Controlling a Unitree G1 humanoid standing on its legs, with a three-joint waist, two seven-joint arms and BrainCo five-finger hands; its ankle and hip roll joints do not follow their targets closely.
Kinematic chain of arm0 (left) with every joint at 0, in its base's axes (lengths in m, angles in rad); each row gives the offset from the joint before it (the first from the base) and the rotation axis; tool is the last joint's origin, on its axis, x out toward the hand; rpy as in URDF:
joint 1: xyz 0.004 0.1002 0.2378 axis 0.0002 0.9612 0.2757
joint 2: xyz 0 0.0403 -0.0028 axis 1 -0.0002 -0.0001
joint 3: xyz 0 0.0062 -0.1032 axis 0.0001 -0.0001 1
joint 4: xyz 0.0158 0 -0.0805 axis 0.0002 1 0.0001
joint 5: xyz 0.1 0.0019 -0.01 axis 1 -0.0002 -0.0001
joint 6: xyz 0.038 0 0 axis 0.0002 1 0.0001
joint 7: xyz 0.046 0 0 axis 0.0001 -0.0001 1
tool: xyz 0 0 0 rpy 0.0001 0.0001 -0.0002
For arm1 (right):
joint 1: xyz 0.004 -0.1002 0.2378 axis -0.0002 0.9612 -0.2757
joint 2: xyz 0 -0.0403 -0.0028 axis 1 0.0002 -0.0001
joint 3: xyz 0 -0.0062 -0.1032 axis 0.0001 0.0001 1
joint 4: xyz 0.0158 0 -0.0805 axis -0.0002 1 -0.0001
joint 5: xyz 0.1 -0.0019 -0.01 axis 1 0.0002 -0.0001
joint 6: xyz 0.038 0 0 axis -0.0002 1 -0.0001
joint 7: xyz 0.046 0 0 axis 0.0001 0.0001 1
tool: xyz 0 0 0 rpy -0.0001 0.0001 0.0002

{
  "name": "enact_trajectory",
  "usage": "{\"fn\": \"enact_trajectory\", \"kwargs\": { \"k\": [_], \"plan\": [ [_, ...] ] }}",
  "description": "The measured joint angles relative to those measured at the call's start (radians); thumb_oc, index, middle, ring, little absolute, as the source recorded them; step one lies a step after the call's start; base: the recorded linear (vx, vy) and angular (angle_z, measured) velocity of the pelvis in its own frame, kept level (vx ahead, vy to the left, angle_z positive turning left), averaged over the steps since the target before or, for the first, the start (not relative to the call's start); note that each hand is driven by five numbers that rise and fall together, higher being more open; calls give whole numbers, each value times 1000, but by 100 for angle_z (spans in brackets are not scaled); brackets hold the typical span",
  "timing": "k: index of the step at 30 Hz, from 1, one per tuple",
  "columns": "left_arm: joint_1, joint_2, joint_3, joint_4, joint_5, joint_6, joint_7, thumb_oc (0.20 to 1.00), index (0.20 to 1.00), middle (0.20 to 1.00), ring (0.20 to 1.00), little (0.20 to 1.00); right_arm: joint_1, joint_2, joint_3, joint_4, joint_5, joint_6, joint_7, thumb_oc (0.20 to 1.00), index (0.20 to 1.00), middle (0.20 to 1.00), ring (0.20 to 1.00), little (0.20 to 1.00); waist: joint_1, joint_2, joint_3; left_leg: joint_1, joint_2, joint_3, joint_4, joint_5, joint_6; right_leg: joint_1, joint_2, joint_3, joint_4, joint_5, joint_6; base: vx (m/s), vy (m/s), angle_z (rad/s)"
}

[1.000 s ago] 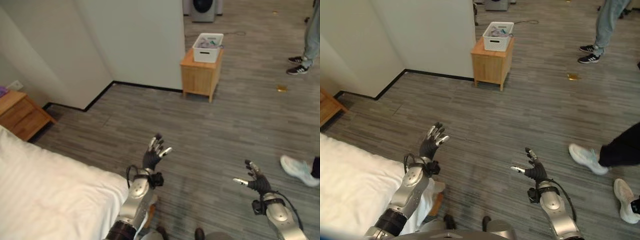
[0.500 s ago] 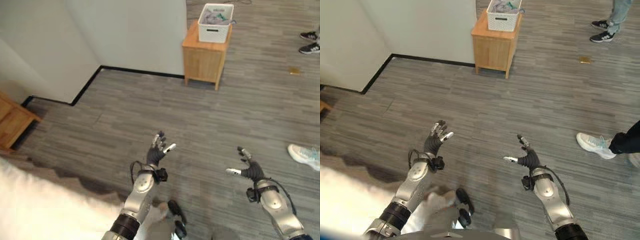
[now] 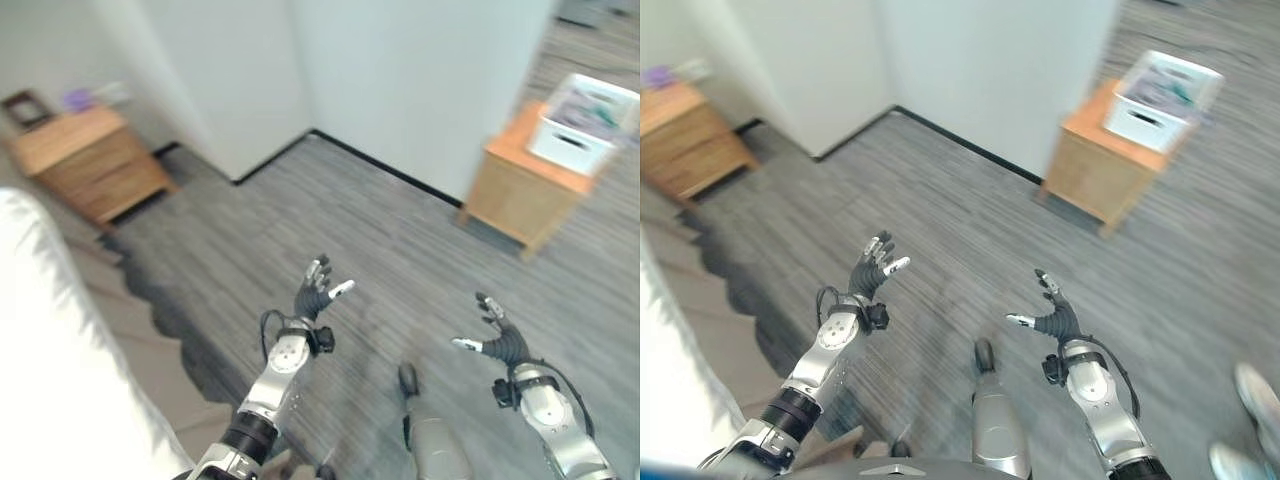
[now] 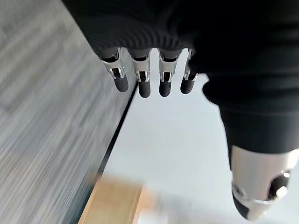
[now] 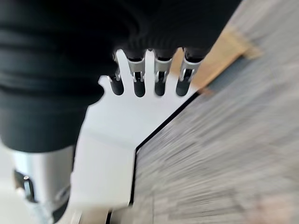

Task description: Making the bed.

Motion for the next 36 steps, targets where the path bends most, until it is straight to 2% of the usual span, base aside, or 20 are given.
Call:
{"fn": "enact_trajectory", "kwargs": {
  "k": [1,3,4,6,7,8,9,10,11,14,17,18,20,22,25,27,28,30,32,36],
  "plan": [
    [11,-33,11,1,-1,0,-6,1000,1000,1000,1000,1000,-32,-18,-16,13,-18,3,0,1000,1000,1000,1000,1000,11,11,8,-123,21,47,273,77,-39,94,-4,-78,-82,2,-30,238,-242,109],
    [28,-56,9,-2,-1,0,-7,1000,1000,1000,1000,1000,-28,-38,-26,10,-26,6,0,1000,1000,1000,1000,1000,38,6,11,-229,79,85,440,219,-47,151,-8,-144,-103,-2,-70,258,-163,66],
    [36,-42,2,-7,-2,2,-6,1000,1000,1000,1000,1000,-36,-32,-25,-5,-38,7,-4,1000,1000,1000,1000,1000,45,-20,26,-275,131,174,515,181,-82,195,-3,-161,-109,-16,-132,432,-46,37],
    [37,-30,1,-12,-3,2,-9,1000,1000,1000,1000,1000,-45,-15,-23,-10,-39,9,-15,1000,1000,1000,1000,1000,47,-29,22,-278,154,322,407,183,-62,244,15,-188,-187,-19,-104,404,101,31],
    [39,-56,11,-18,-3,1,-17,1000,1000,1000,1000,1000,-45,-38,-13,-7,-46,10,-17,1000,1000,1000,1000,1000,51,36,17,-300,189,371,205,185,-62,224,51,-250,-95,-67,-67,285,136,48],
    [36,-47,11,-39,-2,1,-23,1000,1000,1000,1000,1000,-44,-40,-11,-7,-55,10,-17,1000,1000,1000,1000,1000,49,39,21,-325,193,371,109,189,-64,189,51,-187,64,-152,-129,409,219,118],
    [42,-46,6,-33,-2,6,-37,1000,1000,1000,1000,1000,-29,-38,-12,9,-64,22,-17,1000,1000,1000,1000,1000,19,38,22,-338,188,376,-63,208,-46,220,86,-246,68,-211,-190,413,172,97],
    [62,-33,8,-37,-2,11,-42,1000,1000,1000,1000,1000,-29,-29,-11,16,-65,28,-16,1000,1000,1000,1000,1000,40,36,16,-338,178,390,-125,225,-23,232,92,-245,52,-217,-187,552,209,72],
    [95,-17,17,-35,-3,23,-42,1000,1000,1000,1000,1000,-30,-12,-13,23,-65,25,-18,1000,1000,1000,1000,1000,52,57,4,-359,182,423,-174,237,-4,275,105,-274,21,-233,-108,427,119,-12],
    [139,13,38,-57,-4,40,-46,1000,1000,1000,1000,1000,-17,-10,1,9,-73,30,-14,1000,1000,1000,1000,1000,67,54,-23,-347,199,420,-153,249,7,306,105,-321,36,-263,-201,417,135,2],
    [149,26,30,-110,-4,56,-61,1000,1000,1000,1000,1000,-2,25,-8,7,-75,33,-16,1000,1000,1000,1000,1000,80,17,-44,-282,107,447,-81,249,17,350,57,-323,18,-269,-174,367,177,11],
    [109,15,3,-111,-3,58,-61,1000,1000,1000,1000,1000,4,18,4,3,-76,35,-17,1000,1000,1000,1000,1000,76,24,-39,-220,2,505,-24,214,93,260,-3,-326,275,-258,-135,252,122,39],
    [85,18,-24,-121,-2,59,-63,1000,1000,1000,1000,1000,26,11,20,-15,-75,37,-16,1000,1000,1000,1000,1000,35,60,-43,-151,-17,495,-107,110,203,138,-40,-321,602,-214,-67,202,24,83],
    [78,51,-14,-117,-1,59,-58,1000,1000,1000,1000,1000,35,46,62,-31,-74,45,-8,1000,1000,1000,1000,1000,38,-28,-30,-101,-75,460,-142,100,204,20,-144,-204,688,-228,-39,290,-101,68],
    [85,76,-1,-113,-1,60,-57,1000,1000,1000,1000,1000,25,51,59,-58,-73,43,-8,1000,1000,1000,1000,1000,21,-16,-17,-91,-70,412,-178,125,167,-3,-128,-122,394,-213,-33,216,-136,55],
    [93,75,36,-105,-1,59,-57,1000,1000,1000,1000,1000,27,48,62,-52,-73,42,-7,1000,1000,1000,1000,1000,6,-5,-9,-77,-72,343,-192,124,163,20,-101,-80,147,-124,-35,314,-190,104],
    [92,68,55,-79,0,53,-56,1000,1000,1000,1000,1000,23,46,57,-40,-70,44,-7,1000,1000,1000,1000,1000,-21,11,-8,-73,-49,272,-206,124,147,68,-15,104,-43,-76,-18,82,-62,127],
    [89,70,65,-71,0,51,-58,1000,1000,1000,1000,1000,21,42,45,-38,-63,44,-6,1000,1000,1000,1000,1000,-51,19,-2,-72,-45,187,-233,132,138,104,30,252,-227,4,-10,129,-90,150],
    [104,77,59,-74,0,49,-63,1000,1000,1000,1000,1000,26,31,36,-35,-63,45,-3,1000,1000,1000,1000,1000,-58,11,7,-38,-43,117,-240,131,83,164,31,241,-276,178,-2,114,-98,118],
    [127,31,67,-104,19,35,-93,1000,1000,1000,1000,1000,-6,-17,6,-37,-64,43,5,1000,1000,1000,1000,1000,-49,99,15,-14,32,140,-237,133,71,228,91,139,-281,146,-54,135,-161,59]
  ]
}}
